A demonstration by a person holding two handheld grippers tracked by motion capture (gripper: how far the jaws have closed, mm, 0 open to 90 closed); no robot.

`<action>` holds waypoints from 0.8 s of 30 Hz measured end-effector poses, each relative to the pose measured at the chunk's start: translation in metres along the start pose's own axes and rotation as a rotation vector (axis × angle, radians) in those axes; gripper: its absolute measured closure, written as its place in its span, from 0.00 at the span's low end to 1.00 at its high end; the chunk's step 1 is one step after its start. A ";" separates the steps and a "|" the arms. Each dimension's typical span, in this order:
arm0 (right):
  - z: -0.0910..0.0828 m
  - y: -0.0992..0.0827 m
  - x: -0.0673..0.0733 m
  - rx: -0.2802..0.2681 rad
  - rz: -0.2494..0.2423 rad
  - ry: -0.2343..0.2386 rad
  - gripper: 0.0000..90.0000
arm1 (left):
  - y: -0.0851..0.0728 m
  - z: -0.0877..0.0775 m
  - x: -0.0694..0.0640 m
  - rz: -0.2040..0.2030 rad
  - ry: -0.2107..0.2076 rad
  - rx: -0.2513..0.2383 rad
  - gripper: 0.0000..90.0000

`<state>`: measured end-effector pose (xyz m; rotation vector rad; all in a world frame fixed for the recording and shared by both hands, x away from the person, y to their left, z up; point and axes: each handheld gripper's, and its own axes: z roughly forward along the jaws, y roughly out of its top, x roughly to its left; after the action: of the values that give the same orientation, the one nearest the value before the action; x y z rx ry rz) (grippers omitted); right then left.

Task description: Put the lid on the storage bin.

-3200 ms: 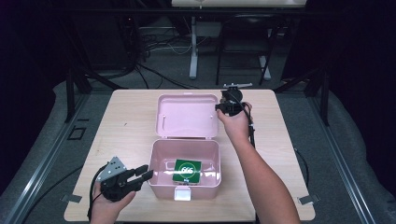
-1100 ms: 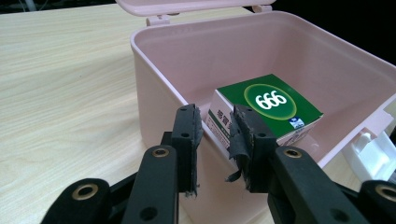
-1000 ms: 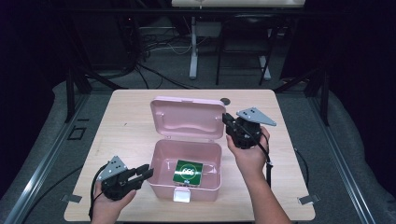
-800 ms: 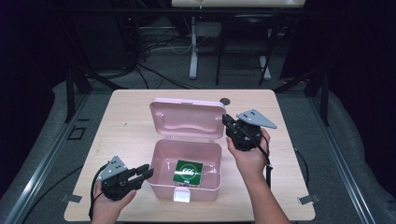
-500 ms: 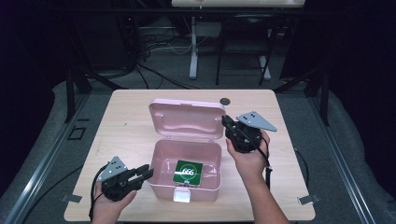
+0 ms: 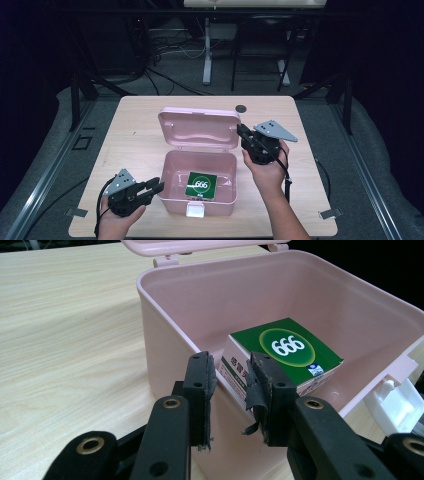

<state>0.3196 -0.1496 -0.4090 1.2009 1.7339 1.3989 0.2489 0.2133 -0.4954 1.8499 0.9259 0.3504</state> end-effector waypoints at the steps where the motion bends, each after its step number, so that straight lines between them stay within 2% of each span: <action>1: 0.000 0.000 0.000 0.001 0.000 0.003 0.96 | 0.000 -0.001 0.000 0.003 -0.002 0.003 0.79; 10: -0.002 -0.002 0.001 -0.007 -0.011 0.011 0.95 | 0.001 -0.002 0.000 0.005 -0.015 -0.001 0.76; 11: -0.003 -0.002 0.002 -0.007 -0.016 0.012 0.95 | 0.001 -0.002 0.000 0.007 -0.016 -0.007 0.72; 15: -0.005 -0.003 0.003 -0.006 -0.023 0.011 0.95 | 0.001 -0.002 0.001 0.006 -0.004 -0.020 0.68; 24: -0.010 -0.006 0.004 -0.008 -0.019 0.022 0.95 | 0.008 -0.007 0.009 -0.025 0.012 -0.044 0.66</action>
<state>0.3074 -0.1505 -0.4114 1.1656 1.7484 1.4122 0.2538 0.2228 -0.4868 1.7963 0.9420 0.3644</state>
